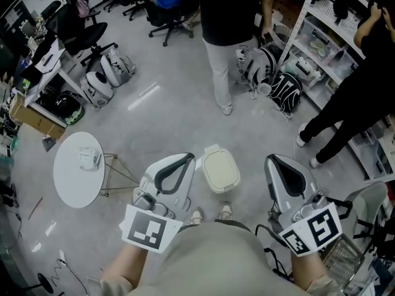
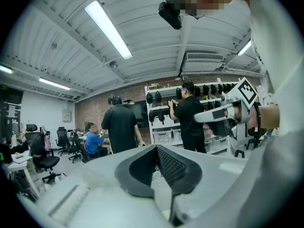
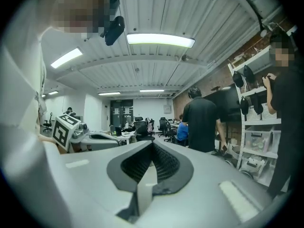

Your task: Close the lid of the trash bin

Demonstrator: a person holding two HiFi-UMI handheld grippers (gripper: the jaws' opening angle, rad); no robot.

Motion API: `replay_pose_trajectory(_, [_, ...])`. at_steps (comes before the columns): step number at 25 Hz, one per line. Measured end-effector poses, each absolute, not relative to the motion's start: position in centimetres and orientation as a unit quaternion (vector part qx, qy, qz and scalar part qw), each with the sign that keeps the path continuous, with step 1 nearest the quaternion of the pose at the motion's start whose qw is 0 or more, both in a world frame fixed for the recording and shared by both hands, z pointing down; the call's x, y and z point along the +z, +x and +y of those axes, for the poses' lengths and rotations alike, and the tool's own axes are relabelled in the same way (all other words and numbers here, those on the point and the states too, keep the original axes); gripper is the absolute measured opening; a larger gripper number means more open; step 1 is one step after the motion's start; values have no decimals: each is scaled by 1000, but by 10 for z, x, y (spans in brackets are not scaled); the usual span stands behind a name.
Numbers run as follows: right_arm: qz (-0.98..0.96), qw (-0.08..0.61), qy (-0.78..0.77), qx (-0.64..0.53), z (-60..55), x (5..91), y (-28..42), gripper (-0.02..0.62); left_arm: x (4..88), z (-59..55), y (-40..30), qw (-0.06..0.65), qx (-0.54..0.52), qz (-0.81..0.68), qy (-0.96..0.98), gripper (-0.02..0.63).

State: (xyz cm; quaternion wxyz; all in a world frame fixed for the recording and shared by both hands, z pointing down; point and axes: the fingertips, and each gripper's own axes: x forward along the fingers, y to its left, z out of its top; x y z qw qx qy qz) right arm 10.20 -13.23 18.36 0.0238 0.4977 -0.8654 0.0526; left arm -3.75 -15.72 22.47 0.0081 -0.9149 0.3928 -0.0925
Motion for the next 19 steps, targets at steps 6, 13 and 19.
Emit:
replay_pose_trajectory(6, [-872,24,488,40,-133,170,94,3,219,-162,-38,21,-93,395,-914,3])
replay_pose_trajectory(13, [-868,34,496,21,-132,169,97,3,211,-165,-36,25,-95,399,-911,3])
replay_pose_trajectory(19, [-871,40,489,19,-128,171,95,3,210,-164,-38,1,-87,405,-910,3])
